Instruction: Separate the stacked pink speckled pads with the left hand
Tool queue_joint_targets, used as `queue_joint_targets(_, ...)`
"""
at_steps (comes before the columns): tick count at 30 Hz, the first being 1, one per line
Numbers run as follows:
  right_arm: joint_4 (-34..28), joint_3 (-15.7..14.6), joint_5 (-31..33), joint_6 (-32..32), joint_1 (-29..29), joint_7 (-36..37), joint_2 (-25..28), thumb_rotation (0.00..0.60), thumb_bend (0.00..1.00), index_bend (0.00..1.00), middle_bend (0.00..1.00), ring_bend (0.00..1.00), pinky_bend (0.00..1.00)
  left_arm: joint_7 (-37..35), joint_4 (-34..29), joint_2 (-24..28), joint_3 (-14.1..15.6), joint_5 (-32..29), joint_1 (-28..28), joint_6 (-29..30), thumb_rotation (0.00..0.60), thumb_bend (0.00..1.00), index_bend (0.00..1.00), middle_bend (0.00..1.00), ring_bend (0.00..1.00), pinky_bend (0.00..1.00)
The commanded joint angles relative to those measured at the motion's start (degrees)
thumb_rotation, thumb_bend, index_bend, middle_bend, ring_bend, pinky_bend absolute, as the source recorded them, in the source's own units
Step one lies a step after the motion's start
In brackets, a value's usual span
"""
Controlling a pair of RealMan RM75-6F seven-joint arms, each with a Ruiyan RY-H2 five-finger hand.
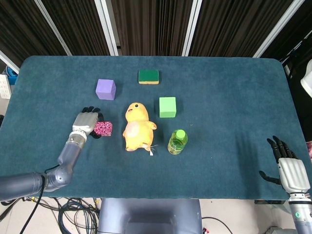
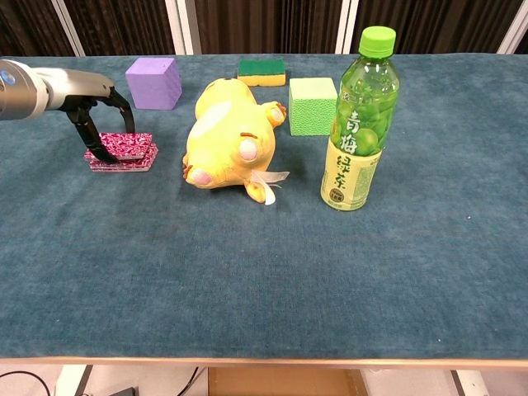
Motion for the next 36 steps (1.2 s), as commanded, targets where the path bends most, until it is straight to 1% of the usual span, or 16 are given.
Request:
queue_joint_targets(1,0.0,0.0,0.0,-0.1,0.0,0.0,0.0,0.6,0.18,0.0,0.0,0.05,0.21,0.0,-0.4,0.4,0.2,-0.2,0.1,0.2,0.6,0.26,0.51,0.19,0.05,0.04)
queue_joint_targets(7,0.0,0.1,0.2,-0.1,0.0,0.2,0.1,0.6,0.18,0.0,0.0,0.05,0.21,-0.7,-3.5,2.7,0.1,-0.2,0.7,0.5,0.6,0.26,0.51,0.18,0.05,0.04)
queue_joint_targets(14,-0.1,0.0,0.1,0.1,-0.1,0.2,0.2,0.6,0.18,0.0,0.0,0.05,0.22,-1.5,-13.2,7.5,1.0,1.9,2.6,3.9,0.6,0.26,0.51,0.18,0.05,0.04)
queue_joint_targets(18,-0.3,0.0,-0.1,0.4,-0.3,0.4,0.3,0.6,0.18,0.0,0.0,0.05,0.22,-0.6,-19.7,9.7,2.6,3.2,3.9,8.0,0.6,0.26,0.51,0.18,0.05,0.04)
queue_joint_targets(22,-0.4,-0.1,-0.5,0.9,-0.5,0.8,0.5,0.6,0.18,0.0,0.0,0.05,0.22,-0.2,-23.8,9.9,3.8,4.8,5.6,13.1,0.6,0.26,0.51,0.18,0.05,0.03)
queue_joint_targets(26,-0.4,-0.2,-0.7,1.0,-0.6,1.3,0.7,0.6,0.18,0.0,0.0,0.05,0.22,0.0,-25.6,8.9,5.0,6.4,7.0,15.9,0.6,0.26,0.51,0.18,0.05,0.02)
queue_joint_targets(29,-0.2,-0.1,-0.6,1.3,-0.8,1.8,0.9,0.6,0.18,0.0,0.0,0.05,0.22,0.4,-26.3,8.0,5.6,7.2,7.8,17.0,0.6,0.26,0.51,0.18,0.05,0.02)
queue_joint_targets(33,0.0,0.1,-0.3,1.4,-0.9,2.3,0.9,0.6,0.18,0.0,0.0,0.05,0.22,1.1,-25.6,6.3,6.1,8.2,8.5,18.0,0.6,0.26,0.51,0.18,0.05,0.01)
queue_joint_targets(36,0.1,0.1,-0.2,1.3,-0.9,2.5,1.0,0.6,0.18,0.0,0.0,0.05,0.22,1.4,-24.4,4.6,6.2,8.7,8.8,17.5,0.6,0.26,0.51,0.18,0.05,0.01)
